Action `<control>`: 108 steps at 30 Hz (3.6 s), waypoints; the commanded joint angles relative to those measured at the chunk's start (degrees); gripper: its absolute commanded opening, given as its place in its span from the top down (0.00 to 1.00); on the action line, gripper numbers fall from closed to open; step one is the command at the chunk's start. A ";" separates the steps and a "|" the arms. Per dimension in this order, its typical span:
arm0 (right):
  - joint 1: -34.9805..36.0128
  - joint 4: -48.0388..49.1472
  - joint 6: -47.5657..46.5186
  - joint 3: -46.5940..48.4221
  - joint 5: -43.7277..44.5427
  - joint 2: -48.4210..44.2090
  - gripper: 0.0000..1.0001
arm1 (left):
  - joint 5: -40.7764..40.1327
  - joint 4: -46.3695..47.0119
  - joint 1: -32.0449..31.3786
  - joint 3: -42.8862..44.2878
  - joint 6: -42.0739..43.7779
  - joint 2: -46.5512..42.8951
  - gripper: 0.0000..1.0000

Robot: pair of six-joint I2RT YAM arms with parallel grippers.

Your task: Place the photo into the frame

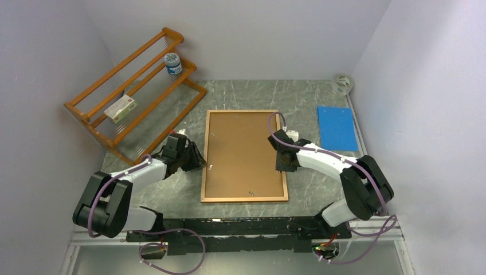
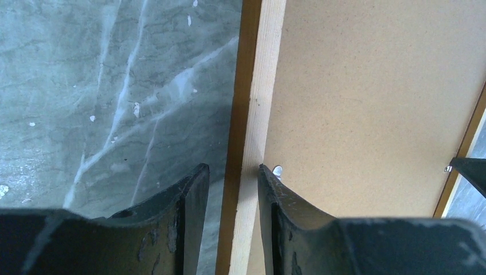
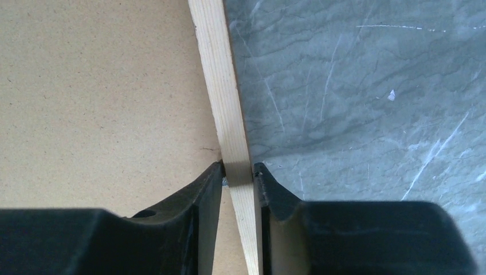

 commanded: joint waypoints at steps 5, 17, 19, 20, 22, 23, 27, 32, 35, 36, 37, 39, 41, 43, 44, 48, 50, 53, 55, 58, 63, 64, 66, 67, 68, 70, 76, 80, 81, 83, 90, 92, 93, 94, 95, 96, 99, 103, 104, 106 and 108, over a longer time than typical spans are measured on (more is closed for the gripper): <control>-0.07 0.01 1.72 -2.20 -3.46 -2.59 0.79 | -0.61 -0.64 0.09 -1.04 2.13 0.96 0.58; -5.51 1.78 -2.67 10.35 1.05 0.89 0.41 | -2.96 -1.66 0.10 0.95 -0.28 0.23 0.45; -7.16 3.66 -4.23 13.81 0.63 3.95 0.40 | -3.51 -1.46 0.10 1.86 -0.74 0.52 0.40; -7.93 4.20 -4.55 15.71 0.47 5.84 0.39 | -3.66 -1.33 0.15 2.43 -1.00 0.94 0.38; -9.15 5.44 -5.16 19.23 0.42 9.35 0.37 | -2.80 -1.48 0.82 3.89 -1.74 2.55 0.35; -9.77 5.87 -5.19 20.97 0.44 11.09 0.36 | -1.92 -1.67 1.41 4.84 -2.21 3.47 0.34; -11.29 6.01 -5.06 27.71 0.96 18.03 0.32 | 2.18 0.03 3.31 6.33 -3.35 6.30 0.33; -11.68 4.32 -5.20 33.64 2.14 24.72 0.31 | 3.15 0.34 3.99 7.63 -3.37 8.62 0.35; -11.69 4.29 -5.51 34.65 1.43 26.84 0.31 | 3.09 0.33 4.23 7.84 -3.06 9.27 0.35; -11.71 4.41 -5.77 34.65 1.22 27.43 0.32 | 3.15 0.37 4.38 7.84 -3.05 9.51 0.35; -11.70 4.59 -5.85 34.52 1.16 27.77 0.32 | 3.26 0.53 4.37 7.77 -3.04 9.71 0.35; -11.82 4.67 -5.97 34.26 1.23 28.42 0.33 | 3.68 0.94 4.32 7.75 -3.10 10.30 0.35; -11.93 4.79 -6.10 34.00 1.24 28.96 0.35 | 4.11 1.22 4.39 7.69 -3.09 10.75 0.36; -11.95 4.71 -6.11 33.66 1.67 29.36 0.39 | 4.17 1.46 4.32 7.62 -3.00 11.06 0.36; -12.02 4.77 -6.11 33.49 1.83 29.47 0.41 | 4.08 1.45 4.40 7.53 -2.99 11.06 0.36; -12.18 4.72 -6.62 32.93 2.01 29.54 0.55 | 3.83 1.54 4.41 7.24 -2.81 10.77 0.36; -12.31 4.97 -7.15 32.52 1.47 29.33 0.62 | 3.72 1.47 4.41 7.13 -2.69 10.59 0.36; -12.39 5.26 -7.76 32.04 0.95 28.87 0.67 | 3.60 1.42 4.41 6.90 -2.51 10.39 0.36; -12.47 5.42 -8.16 32.00 1.02 28.82 0.69 | 3.61 1.47 4.41 6.74 -2.46 10.38 0.36; -12.46 6.08 -9.48 32.03 0.96 28.97 0.73 | 3.66 1.49 4.41 6.77 -2.36 10.55 0.36; -12.47 8.37 -11.67 31.21 -0.08 27.68 0.75 | 3.17 1.06 4.48 7.00 -2.12 10.25 0.36; -12.42 7.97 -11.84 31.45 -0.46 27.14 0.74 | 3.11 0.90 4.57 7.09 -2.22 10.17 0.36; -12.48 6.19 -11.76 32.41 -1.02 25.28 0.64 | 2.94 0.56 4.58 7.13 -2.32 9.76 0.36; -12.48 5.60 -11.73 32.70 -1.51 24.03 0.55 | 2.73 0.45 4.74 7.13 -2.49 9.51 0.36; -12.48 5.04 -11.73 32.89 -1.83 22.40 0.47 | 2.66 0.42 4.75 7.13 -2.68 9.25 0.35; -12.48 4.10 -11.45 32.99 -2.60 19.38 0.37 | 2.80 0.50 4.91 7.13 -2.93 8.86 0.35; -10.56 5.27 -7.14 28.95 -12.06 12.17 0.35 | 2.48 -0.20 5.03 6.69 -4.20 7.92 0.36; -4.31 11.00 0.55 23.36 -19.92 9.63 0.44 | 2.44 -1.59 5.05 5.64 -3.75 7.09 0.47; -2.51 12.82 2.99 22.01 -20.99 9.38 0.46 | 3.36 -1.83 5.03 5.56 -2.76 6.99 0.50; 1.08 18.13 7.84 19.06 -22.92 9.17 0.50 | 4.84 -2.89 5.07 5.63 -1.20 7.16 0.56; 11.83 28.67 21.61 15.46 -22.79 14.92 0.71 | 8.46 -2.20 5.07 2.70 -1.18 6.08 0.75; 13.80 30.02 23.21 16.43 -23.53 17.74 0.72 | 8.90 -2.53 5.03 2.65 -0.89 6.52 0.78; 14.44 30.63 23.63 16.97 -23.91 18.96 0.73 | 9.16 -2.46 5.07 2.61 -0.83 6.79 0.79; 14.91 30.80 23.86 17.71 -24.27 20.13 0.73 | 9.69 -2.14 5.03 2.44 -0.81 7.13 0.81; 15.27 30.97 24.13 18.22 -24.39 21.11 0.73 | 10.07 -1.75 5.03 2.27 -0.76 7.30 0.83; 15.62 31.23 24.65 18.58 -24.54 22.20 0.73 | 10.37 -1.44 5.07 2.14 -0.73 7.59 0.84; 16.03 32.39 25.08 19.37 -25.61 24.35 0.74 | 10.17 -1.49 4.95 2.10 -0.28 8.24 0.85; 16.24 34.90 25.13 20.08 -27.29 26.80 0.79 | 10.10 -1.36 4.94 2.05 0.04 8.74 0.86; 16.25 35.36 25.18 20.32 -27.66 27.43 0.80 | 10.11 -1.19 4.94 1.97 0.08 8.88 0.86; 16.25 36.02 25.23 21.00 -28.83 28.71 0.81 | 9.97 -1.16 4.94 1.95 -0.06 9.13 0.86; 16.26 37.11 25.58 21.44 -30.46 29.84 0.84 | 9.79 -1.33 4.95 1.95 -0.06 9.24 0.86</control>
